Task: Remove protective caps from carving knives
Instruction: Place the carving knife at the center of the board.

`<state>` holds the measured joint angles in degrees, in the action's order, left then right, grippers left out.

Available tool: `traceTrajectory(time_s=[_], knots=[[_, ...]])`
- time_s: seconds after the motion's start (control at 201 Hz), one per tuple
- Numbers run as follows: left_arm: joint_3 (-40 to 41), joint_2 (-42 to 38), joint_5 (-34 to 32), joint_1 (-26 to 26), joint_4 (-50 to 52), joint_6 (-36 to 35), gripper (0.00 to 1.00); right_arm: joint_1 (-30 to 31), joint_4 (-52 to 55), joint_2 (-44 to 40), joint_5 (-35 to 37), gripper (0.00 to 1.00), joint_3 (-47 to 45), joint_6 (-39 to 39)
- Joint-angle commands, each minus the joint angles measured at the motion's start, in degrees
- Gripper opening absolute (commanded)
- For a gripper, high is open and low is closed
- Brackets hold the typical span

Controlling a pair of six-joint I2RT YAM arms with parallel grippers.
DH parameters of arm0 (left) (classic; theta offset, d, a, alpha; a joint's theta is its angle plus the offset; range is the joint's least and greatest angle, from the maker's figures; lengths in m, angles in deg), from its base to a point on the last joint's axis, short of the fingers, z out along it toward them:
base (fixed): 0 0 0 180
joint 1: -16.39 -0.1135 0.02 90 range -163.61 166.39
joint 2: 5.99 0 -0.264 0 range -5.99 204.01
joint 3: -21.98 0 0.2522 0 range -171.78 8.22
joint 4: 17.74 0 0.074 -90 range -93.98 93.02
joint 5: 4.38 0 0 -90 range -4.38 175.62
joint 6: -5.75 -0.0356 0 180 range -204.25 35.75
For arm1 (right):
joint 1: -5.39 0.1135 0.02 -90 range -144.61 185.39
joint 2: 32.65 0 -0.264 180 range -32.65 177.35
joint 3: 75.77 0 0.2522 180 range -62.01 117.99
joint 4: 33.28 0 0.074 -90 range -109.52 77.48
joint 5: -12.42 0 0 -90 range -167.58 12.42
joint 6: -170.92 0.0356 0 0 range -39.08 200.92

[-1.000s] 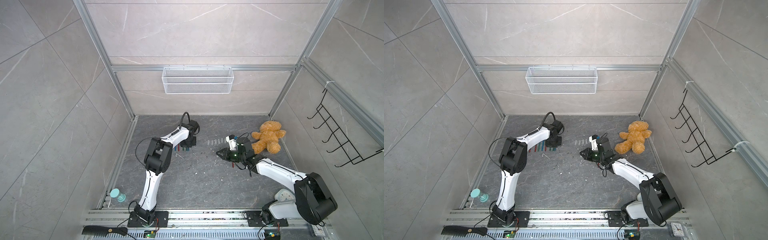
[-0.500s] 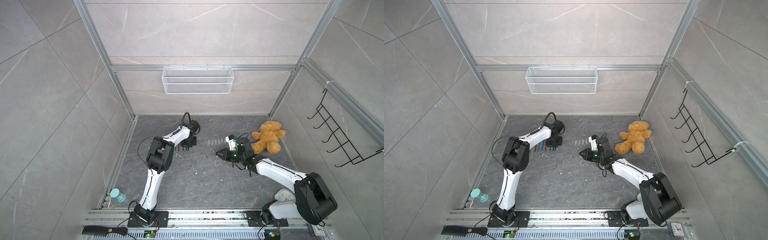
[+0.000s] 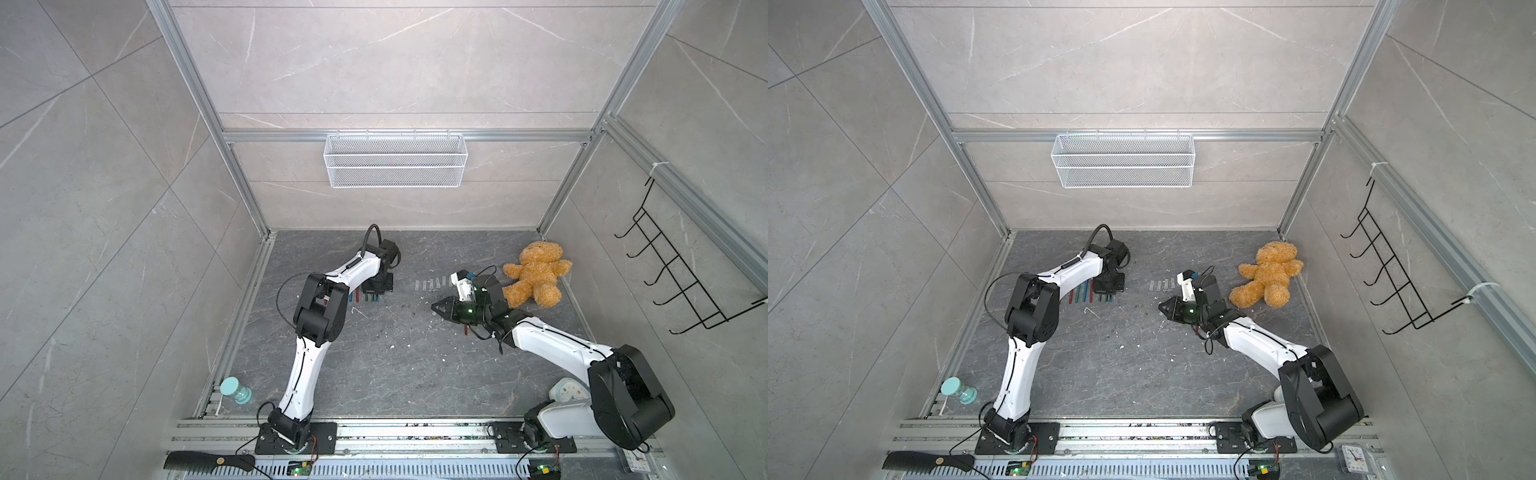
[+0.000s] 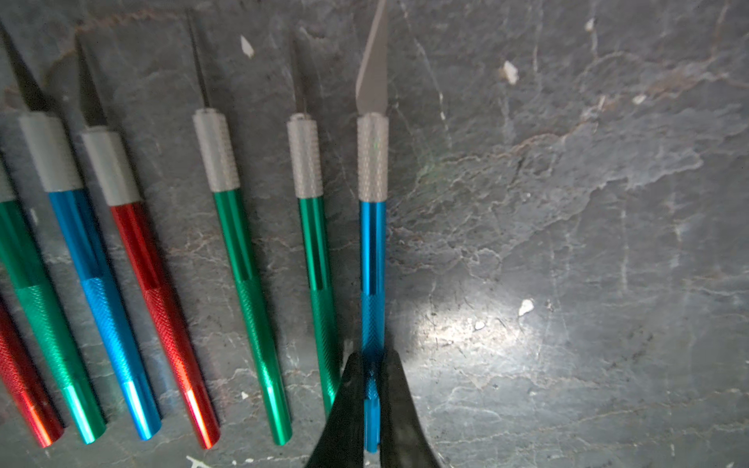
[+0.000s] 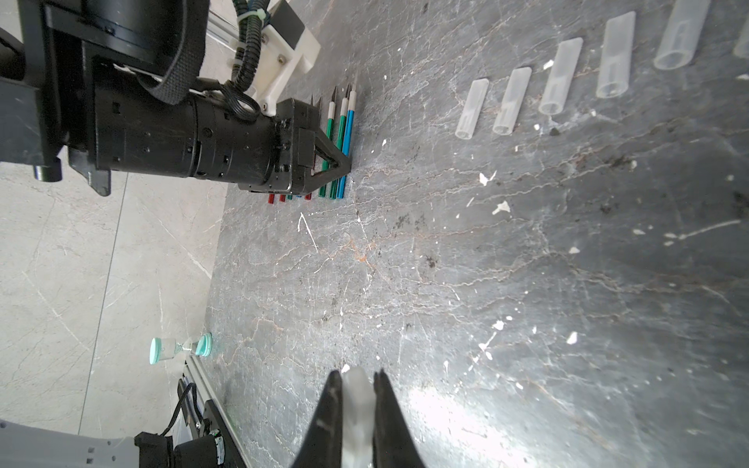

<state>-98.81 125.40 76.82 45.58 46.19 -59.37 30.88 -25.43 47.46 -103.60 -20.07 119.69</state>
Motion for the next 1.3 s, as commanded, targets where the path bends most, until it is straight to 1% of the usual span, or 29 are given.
traceTrajectory(time_s=[0.0, 0.414, 0.623, 1.191, 1.211, 1.296], knots=[[-2.1, 0.5, 0.7, -0.4, 2.3, 0.2, 0.02, 0.4, -0.4, -0.4, -0.7, 0.00, -0.1, -0.4], [-2.9, 0.8, 1.7, -0.5, 3.5, 1.2, 0.09, 0.4, -0.3, -0.3, -0.8, 0.00, 0.1, -0.4], [-4.0, 1.3, 2.2, -0.5, 4.1, 1.4, 0.11, 0.5, -0.3, -0.3, -0.7, 0.00, 0.1, -0.4], [-4.8, 1.7, 2.0, -0.5, 5.1, 2.1, 0.13, 0.6, -0.2, -0.2, -0.9, 0.00, 0.2, -0.4], [-4.8, 3.4, 1.8, -0.5, 5.1, 2.2, 0.13, 0.6, -0.2, -0.2, -0.9, 0.00, 0.2, -0.4], [-4.6, 3.8, 1.9, -0.4, 5.1, 2.3, 0.13, 0.5, -0.2, -0.2, -1.0, 0.00, 0.2, -0.4]])
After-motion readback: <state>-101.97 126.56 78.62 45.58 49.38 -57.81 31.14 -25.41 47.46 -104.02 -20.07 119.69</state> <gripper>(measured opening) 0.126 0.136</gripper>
